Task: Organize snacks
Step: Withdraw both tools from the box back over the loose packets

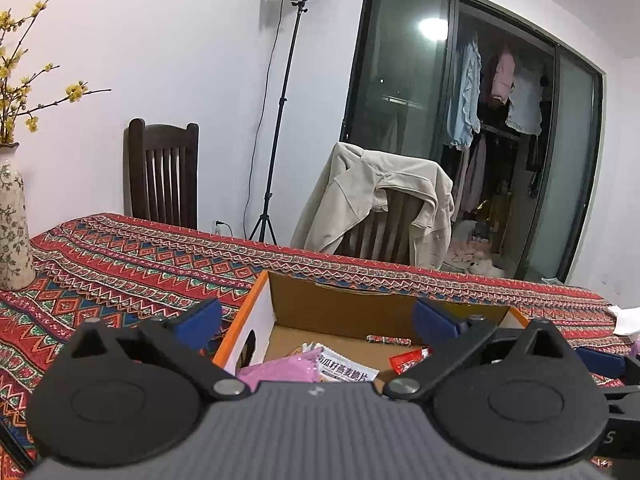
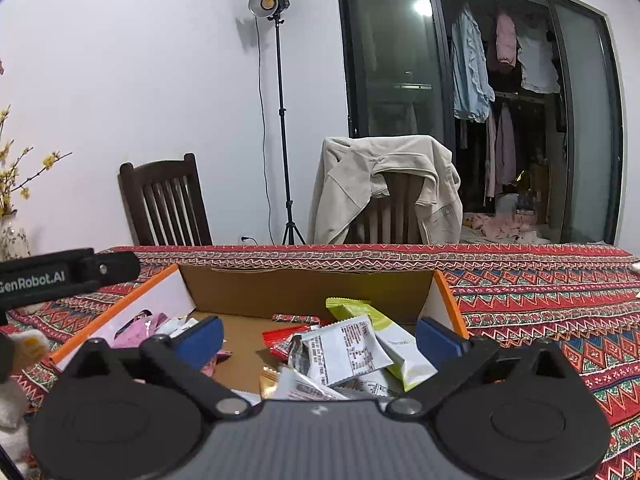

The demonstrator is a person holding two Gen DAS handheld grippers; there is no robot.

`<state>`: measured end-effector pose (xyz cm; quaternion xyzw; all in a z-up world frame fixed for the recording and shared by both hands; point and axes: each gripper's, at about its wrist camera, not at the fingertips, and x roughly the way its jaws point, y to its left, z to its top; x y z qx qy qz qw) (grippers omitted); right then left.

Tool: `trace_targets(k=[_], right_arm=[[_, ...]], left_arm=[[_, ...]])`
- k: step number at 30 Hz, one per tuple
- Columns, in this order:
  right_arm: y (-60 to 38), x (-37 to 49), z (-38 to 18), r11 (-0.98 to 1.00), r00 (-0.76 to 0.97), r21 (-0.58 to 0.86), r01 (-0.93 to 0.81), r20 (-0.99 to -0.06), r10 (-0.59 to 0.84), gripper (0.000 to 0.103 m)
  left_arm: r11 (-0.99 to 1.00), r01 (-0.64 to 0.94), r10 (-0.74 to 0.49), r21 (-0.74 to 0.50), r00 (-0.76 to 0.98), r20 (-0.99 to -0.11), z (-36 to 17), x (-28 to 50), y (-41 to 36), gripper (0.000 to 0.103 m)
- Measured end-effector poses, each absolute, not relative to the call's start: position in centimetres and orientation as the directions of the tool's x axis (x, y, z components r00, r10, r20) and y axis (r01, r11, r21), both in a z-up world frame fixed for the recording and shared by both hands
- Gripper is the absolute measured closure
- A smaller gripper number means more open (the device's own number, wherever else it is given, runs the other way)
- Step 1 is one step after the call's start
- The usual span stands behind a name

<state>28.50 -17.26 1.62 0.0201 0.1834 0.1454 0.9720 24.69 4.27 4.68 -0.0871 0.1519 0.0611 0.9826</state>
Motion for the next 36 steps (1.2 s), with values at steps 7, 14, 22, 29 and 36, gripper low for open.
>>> trace_targets(k=[7,14,22,29,36], right_arm=[[-17.6,27.8,2.0,0.958,0.894,0.097,-0.271,-0.343,0.288,0.0],[-18.0,24.8,4.3,0.957,0.908,0.076,-0.281,-0.302,0.291,0.0],[-18.9,20.3,4.6,0.945,0.897,0.015,-0.325,-0.311,0.314,0.0],[-18.9,17.1,2.1,0.936,0.872,-0.035,-0.35,-0.377,0.312,0.0],[-18.6,15.6,-1.4,0.927,0.836,-0.098,-0.362,-0.473,0.277,0.0]], left_arm=[[0.975,-0.166,0.11,-0.148,0.939,-0.326,5.2,24.2,4.2,0.0],[0.976,-0.173,0.124,-0.135,0.942,-0.312,8.2,21.0,3.6,0.0],[0.986,-0.139,0.102,-0.096,0.942,-0.32,8.6,17.0,3.4,0.0],[0.987,-0.145,0.11,-0.065,0.922,-0.372,6.4,14.3,4.0,0.0],[0.985,-0.168,0.128,-0.05,0.886,-0.446,3.1,12.2,5.7,0.0]])
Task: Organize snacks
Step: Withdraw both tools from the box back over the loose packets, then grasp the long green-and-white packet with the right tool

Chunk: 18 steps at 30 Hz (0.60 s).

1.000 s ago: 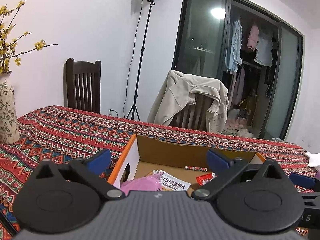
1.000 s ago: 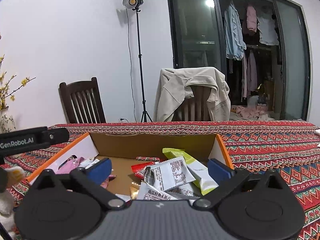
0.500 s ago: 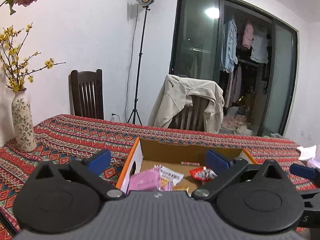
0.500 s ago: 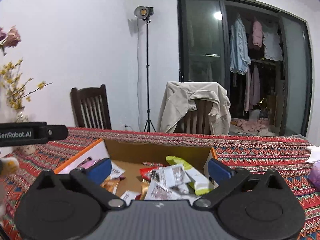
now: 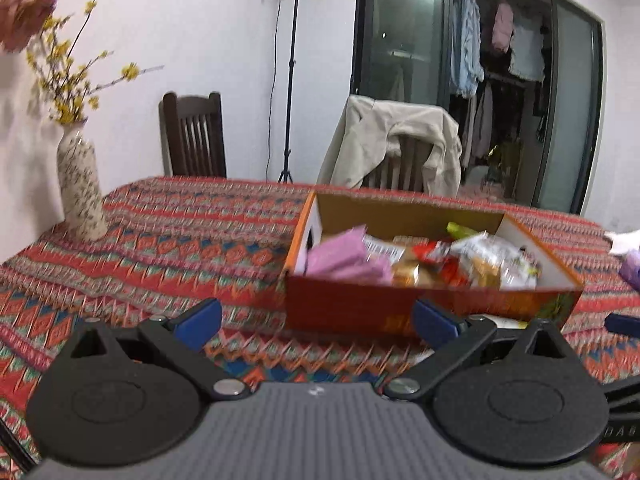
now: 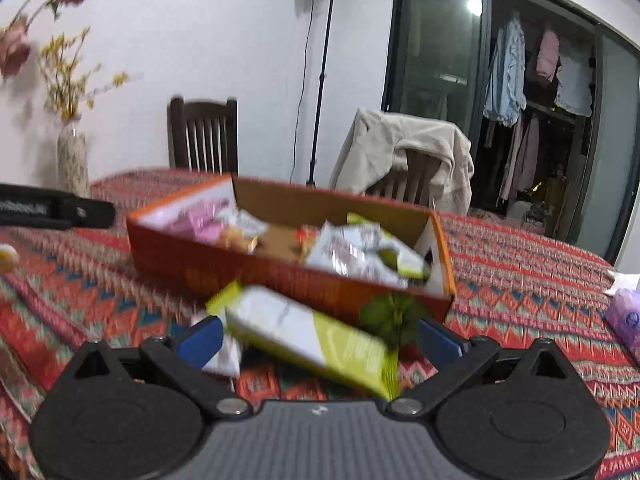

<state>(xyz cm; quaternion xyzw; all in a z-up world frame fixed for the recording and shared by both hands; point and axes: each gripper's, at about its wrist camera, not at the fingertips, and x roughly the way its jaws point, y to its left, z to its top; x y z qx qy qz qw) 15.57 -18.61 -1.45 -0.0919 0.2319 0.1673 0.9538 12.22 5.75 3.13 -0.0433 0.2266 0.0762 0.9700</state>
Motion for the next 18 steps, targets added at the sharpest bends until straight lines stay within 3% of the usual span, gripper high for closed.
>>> trace_targets(k=[13,18], right_arm=[[-17.1,18.5,-3.3,0.885,0.82,-0.259,-0.386,-0.536,0.201,0.002],[-15.4,20.4,-4.3,0.855,0.81,-0.32,-0.408,-0.558,0.177,0.013]], left_arm=[[0.982,-0.18,0.14,-0.052,0.892,-0.43,-0.4,12.2,7.3,0.0],[0.979,-0.184,0.126,-0.092,0.889,-0.441,-0.5,12.3,8.1,0.0]])
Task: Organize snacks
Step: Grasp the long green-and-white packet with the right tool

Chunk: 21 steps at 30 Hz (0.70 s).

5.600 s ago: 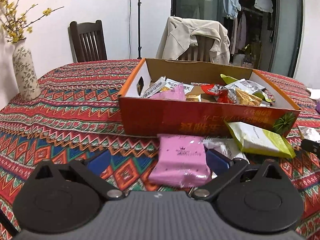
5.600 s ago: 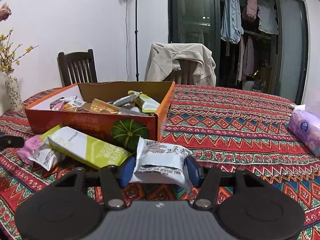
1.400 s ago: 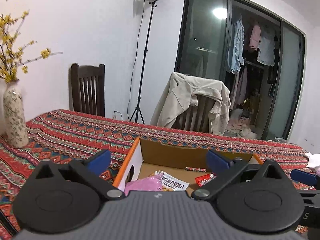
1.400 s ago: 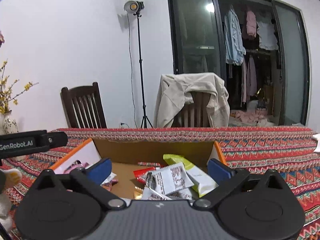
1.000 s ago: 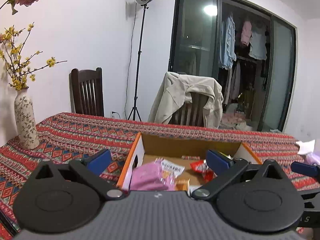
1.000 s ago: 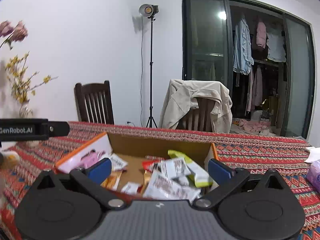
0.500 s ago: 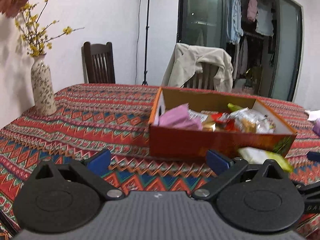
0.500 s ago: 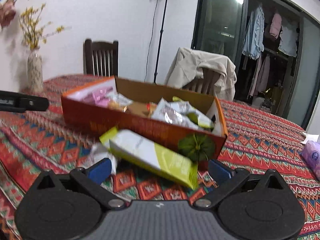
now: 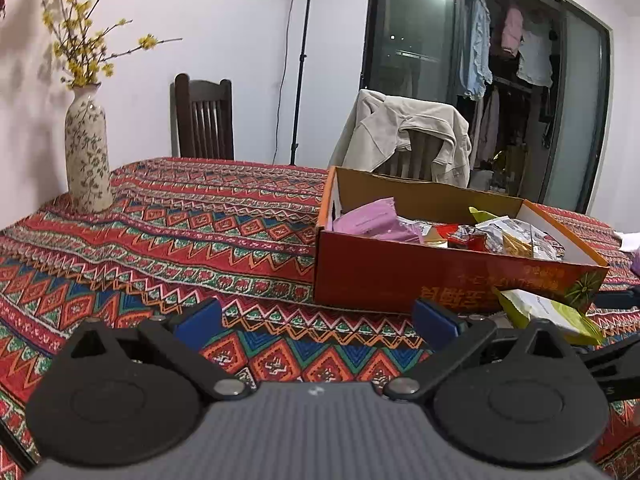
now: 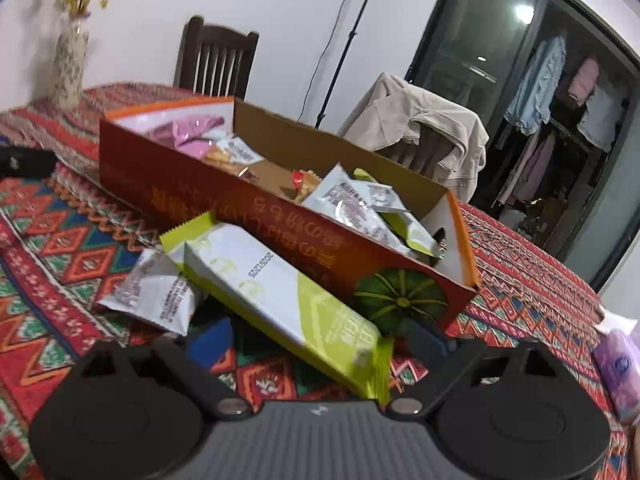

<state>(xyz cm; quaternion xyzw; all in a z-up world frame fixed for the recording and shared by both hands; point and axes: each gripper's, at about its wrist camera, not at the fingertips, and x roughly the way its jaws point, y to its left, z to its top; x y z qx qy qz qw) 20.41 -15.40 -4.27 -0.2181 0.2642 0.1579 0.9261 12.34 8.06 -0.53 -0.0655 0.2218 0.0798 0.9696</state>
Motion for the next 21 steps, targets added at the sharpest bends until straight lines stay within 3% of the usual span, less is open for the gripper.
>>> trace_targets(k=[4,9,15,16,21], right_arm=[[-14.3,21.0,-4.5,0.833,0.817,-0.347,-0.43,-0.542,0.196,0.016],[-13.5,20.8,-4.5,0.815,0.817,-0.359,-0.455,-0.532,0.221,0.028],[-14.0,20.0,-4.1,0.817,0.789,-0.306,-0.488,-0.555,0.264,0.054],[-14.2,19.7,-4.0,0.819,0.783,-0.292,-0.494,-0.559,0.274,0.063],[-15.3,18.2,-3.1,0.836,0.773,-0.244,-0.492,-0.564,0.291,0.072]], left_arm=[[0.978,-0.18,0.115,-0.104,0.885,-0.451,-0.7,12.4,8.3,0.0],[0.978,-0.172,0.098,-0.122,0.884,-0.458,-0.8,12.5,8.4,0.0],[0.973,-0.179,0.092,-0.148,0.881,-0.465,-0.9,12.5,8.8,0.0],[0.972,-0.18,0.092,-0.148,0.88,-0.467,-0.9,12.5,8.9,0.0],[0.971,-0.181,0.089,-0.158,0.882,-0.463,-0.9,12.4,9.0,0.0]])
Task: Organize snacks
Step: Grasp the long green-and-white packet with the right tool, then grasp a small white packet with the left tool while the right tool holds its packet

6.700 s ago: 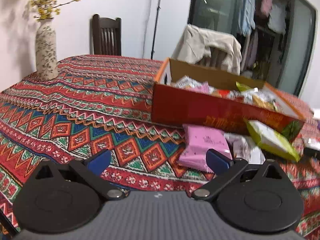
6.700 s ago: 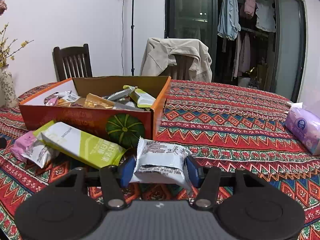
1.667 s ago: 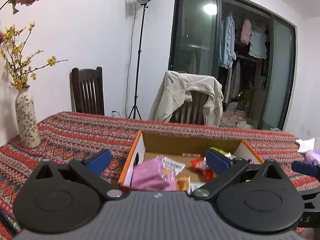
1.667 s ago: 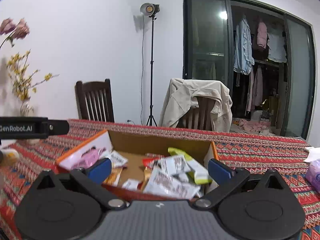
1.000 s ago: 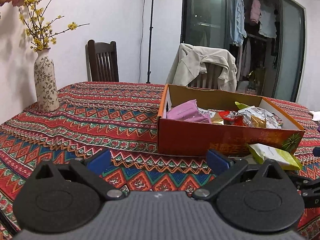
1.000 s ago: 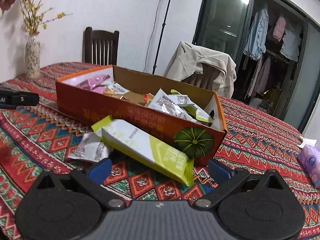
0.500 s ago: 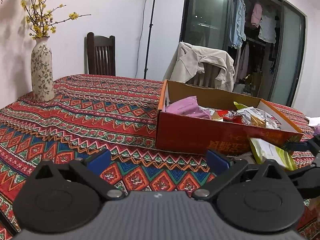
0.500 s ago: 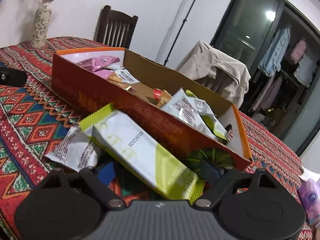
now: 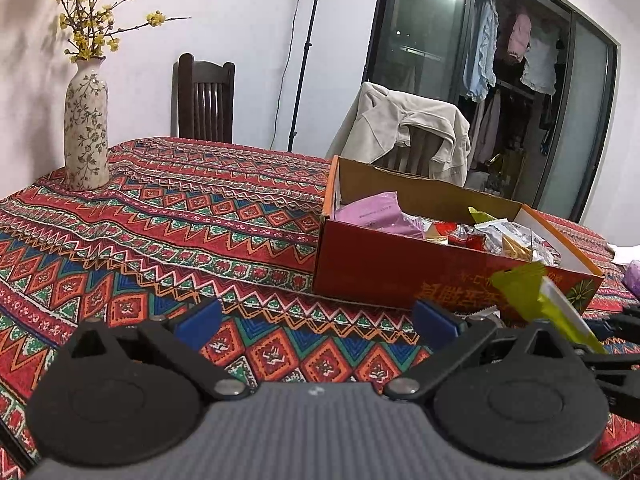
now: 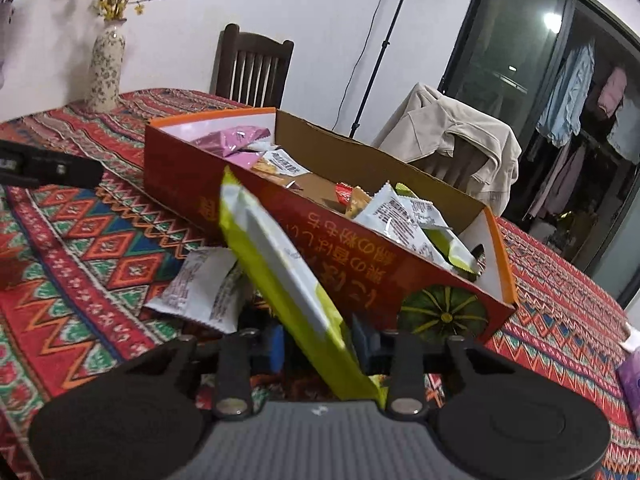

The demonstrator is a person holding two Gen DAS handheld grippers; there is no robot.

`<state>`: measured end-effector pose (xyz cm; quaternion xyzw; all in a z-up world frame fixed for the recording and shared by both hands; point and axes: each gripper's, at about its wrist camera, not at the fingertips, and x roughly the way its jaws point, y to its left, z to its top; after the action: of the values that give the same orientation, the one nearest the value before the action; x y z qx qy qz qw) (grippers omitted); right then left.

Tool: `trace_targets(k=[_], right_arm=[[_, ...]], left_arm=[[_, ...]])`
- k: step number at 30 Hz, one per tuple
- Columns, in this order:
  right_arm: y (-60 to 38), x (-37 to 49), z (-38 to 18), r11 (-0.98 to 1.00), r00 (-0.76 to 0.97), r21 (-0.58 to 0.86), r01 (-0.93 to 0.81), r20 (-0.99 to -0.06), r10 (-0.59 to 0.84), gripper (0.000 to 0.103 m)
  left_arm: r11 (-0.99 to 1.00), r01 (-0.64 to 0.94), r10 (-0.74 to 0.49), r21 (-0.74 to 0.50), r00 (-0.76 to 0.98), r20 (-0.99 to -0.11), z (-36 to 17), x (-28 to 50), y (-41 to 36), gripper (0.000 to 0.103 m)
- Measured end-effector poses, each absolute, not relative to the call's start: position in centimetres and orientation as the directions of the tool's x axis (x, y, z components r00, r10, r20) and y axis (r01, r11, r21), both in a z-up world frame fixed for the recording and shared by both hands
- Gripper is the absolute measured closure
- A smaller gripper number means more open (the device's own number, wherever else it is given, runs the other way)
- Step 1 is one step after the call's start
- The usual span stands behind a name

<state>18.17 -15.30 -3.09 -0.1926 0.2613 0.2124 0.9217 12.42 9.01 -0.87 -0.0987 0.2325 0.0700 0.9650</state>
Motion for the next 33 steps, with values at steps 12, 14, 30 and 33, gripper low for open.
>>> trace_targets(k=[12,14,30,33], right_arm=[[-18.4,15.8,-0.1,0.866,0.661,-0.046,-0.499,-0.667,0.345,0.085],[-18.6,15.8,-0.3,0.867,0.627,0.0,-0.499,-0.69,0.361,0.085],[-17.7,19.7,-2.8,0.899,0.652,0.108,-0.425,-0.652,0.386,0.078],[-18.1,20.0,-3.0,0.897,0.652,0.142,-0.419,-0.64,0.406,0.08]], left_arm=[[0.974,-0.161,0.075,-0.158,0.891,-0.447,-0.3,11.5,8.6,0.0],[0.976,-0.152,0.067,-0.159,0.893,-0.446,-0.2,11.1,8.4,0.0],[0.979,-0.138,0.048,-0.152,0.874,-0.484,-0.3,9.6,7.2,0.0],[0.981,-0.136,0.053,-0.138,0.873,-0.486,-0.2,9.6,6.8,0.0]])
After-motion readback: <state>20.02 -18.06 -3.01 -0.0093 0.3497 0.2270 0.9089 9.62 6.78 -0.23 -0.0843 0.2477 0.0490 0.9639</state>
